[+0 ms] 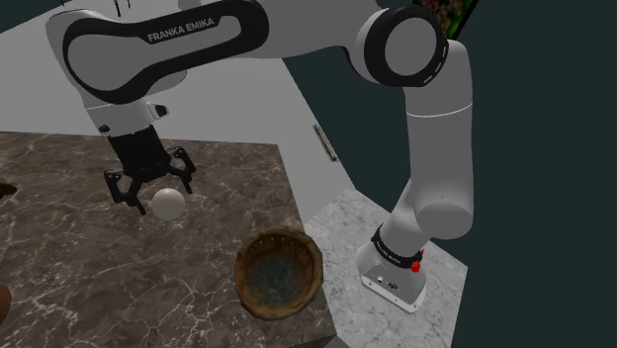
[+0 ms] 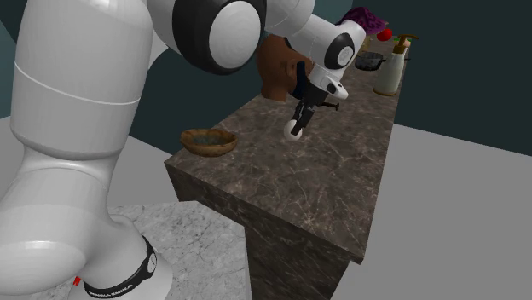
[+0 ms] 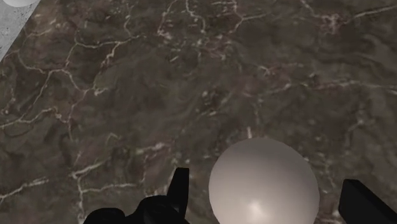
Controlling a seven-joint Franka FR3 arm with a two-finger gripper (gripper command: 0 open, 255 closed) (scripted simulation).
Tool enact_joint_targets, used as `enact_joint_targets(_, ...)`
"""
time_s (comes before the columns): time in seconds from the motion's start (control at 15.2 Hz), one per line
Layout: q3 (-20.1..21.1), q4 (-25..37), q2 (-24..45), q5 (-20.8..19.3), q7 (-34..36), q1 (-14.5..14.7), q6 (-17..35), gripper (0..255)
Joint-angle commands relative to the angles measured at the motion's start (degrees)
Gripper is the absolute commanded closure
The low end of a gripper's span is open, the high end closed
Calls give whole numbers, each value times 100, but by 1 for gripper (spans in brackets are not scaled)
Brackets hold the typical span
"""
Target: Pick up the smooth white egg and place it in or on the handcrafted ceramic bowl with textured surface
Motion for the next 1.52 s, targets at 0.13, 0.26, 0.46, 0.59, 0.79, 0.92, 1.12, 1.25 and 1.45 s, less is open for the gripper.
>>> enact_joint_targets(0.13, 0, -7, -2, 1, 0, 0, 6, 0)
enact_joint_targets(0.26, 0, -7, -2, 1, 0, 0, 6, 255)
enact_joint_targets(0.46, 1, -10, -3, 1, 1, 0, 8, 255)
enact_joint_targets(0.59, 1, -13, -5, 2, 0, -1, 9, 255)
enact_joint_targets(0.79, 0, -7, -2, 1, 0, 0, 6, 255)
enact_joint_targets(0.92, 14, 56, -64, 22, 10, -8, -115, 255)
enact_joint_targets(1.12, 34, 165, -147, 51, 28, -16, -301, 255)
enact_joint_targets(1.25, 46, 245, -198, 70, 40, -21, -428, 255)
enact_joint_targets(1.45, 63, 377, -266, 96, 61, -25, -622, 255)
